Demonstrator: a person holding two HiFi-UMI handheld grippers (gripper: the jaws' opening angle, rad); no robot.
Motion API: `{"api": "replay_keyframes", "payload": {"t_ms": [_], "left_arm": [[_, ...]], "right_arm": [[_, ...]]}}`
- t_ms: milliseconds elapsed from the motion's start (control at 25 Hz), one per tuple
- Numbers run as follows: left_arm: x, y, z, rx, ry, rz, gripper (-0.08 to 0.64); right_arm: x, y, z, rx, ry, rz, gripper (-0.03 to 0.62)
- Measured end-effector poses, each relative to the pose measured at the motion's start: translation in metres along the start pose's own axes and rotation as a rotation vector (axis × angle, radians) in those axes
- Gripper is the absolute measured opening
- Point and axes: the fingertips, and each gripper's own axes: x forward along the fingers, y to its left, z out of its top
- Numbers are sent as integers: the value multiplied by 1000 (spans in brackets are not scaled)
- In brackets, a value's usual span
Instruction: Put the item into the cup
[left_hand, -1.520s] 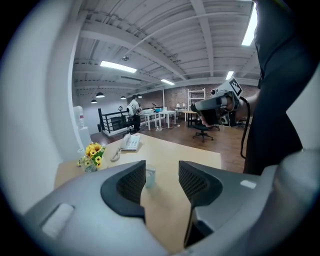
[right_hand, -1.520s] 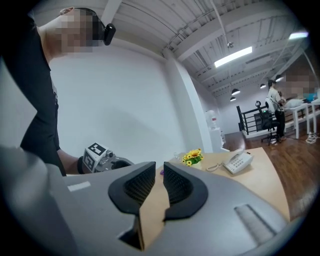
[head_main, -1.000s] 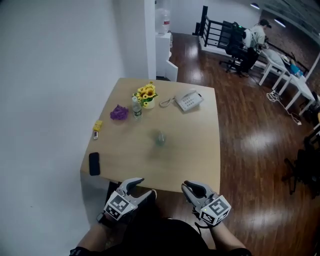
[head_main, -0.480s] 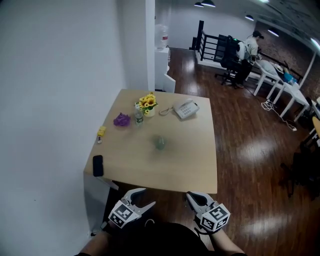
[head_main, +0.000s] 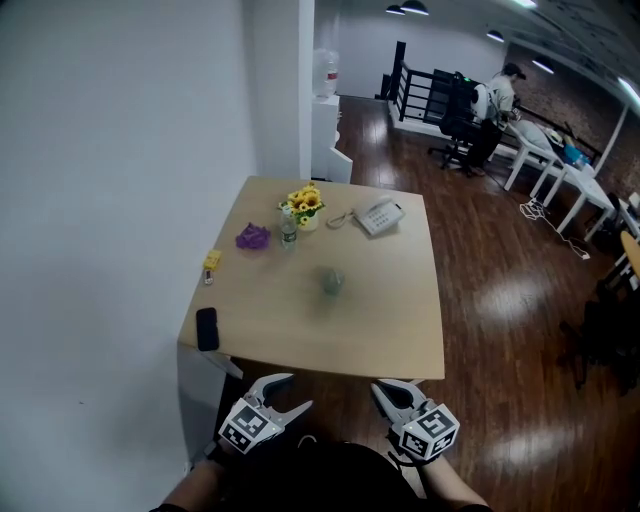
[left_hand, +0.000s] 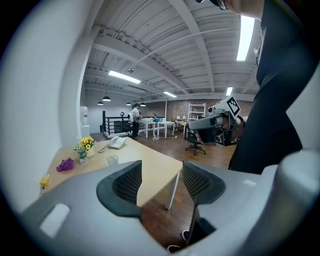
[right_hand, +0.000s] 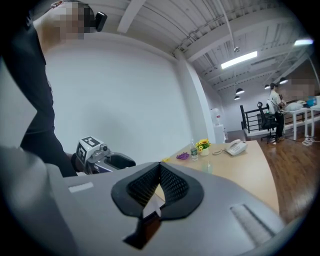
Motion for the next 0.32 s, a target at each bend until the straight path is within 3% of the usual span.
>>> {"api": "replay_keyframes", "payload": {"t_ms": [320], "left_arm": [[-7,1,-6,-2,-5,-25,251]], "right_arm": [[5,5,3,-4,-3,-18,8]]}}
